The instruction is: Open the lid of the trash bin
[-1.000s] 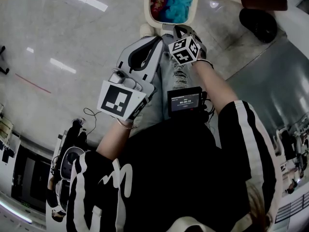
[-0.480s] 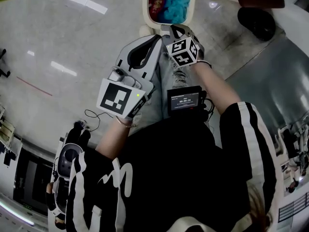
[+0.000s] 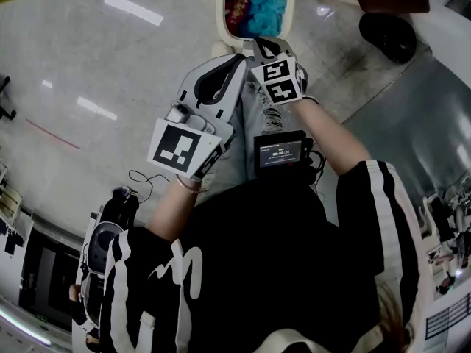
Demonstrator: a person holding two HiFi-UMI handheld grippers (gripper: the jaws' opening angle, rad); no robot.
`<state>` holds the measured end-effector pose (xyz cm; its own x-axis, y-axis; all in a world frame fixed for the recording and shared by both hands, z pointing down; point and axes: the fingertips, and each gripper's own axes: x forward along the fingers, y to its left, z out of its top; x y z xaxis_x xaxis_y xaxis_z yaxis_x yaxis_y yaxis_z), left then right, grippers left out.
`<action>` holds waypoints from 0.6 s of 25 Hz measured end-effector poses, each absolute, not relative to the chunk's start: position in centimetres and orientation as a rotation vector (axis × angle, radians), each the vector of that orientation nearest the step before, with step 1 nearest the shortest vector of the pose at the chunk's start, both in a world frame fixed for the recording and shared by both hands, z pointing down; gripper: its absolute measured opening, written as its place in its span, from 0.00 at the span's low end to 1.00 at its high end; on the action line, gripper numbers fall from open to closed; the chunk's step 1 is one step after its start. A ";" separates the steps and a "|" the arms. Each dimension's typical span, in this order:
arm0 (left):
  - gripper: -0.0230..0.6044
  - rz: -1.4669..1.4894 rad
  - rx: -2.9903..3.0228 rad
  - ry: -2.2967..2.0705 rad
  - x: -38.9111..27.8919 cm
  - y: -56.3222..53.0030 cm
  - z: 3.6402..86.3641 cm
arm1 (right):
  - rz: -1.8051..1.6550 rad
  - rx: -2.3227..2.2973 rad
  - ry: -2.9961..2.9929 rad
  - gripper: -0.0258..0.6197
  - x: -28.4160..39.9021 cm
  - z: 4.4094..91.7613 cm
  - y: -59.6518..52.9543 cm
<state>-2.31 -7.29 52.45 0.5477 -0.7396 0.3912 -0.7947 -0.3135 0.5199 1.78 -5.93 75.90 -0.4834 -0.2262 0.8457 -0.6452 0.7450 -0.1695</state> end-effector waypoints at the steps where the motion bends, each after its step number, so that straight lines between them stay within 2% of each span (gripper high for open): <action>1: 0.05 0.103 2.103 -1.231 -2.3 -7.3 52.3 | 0.598 0.658 -2.065 0.04 1.6 75.5 -6.1; 15: 0.05 0.109 2.121 -1.228 -2.4 -7.3 51.9 | 0.584 0.678 -2.125 0.04 1.5 72.0 -7.3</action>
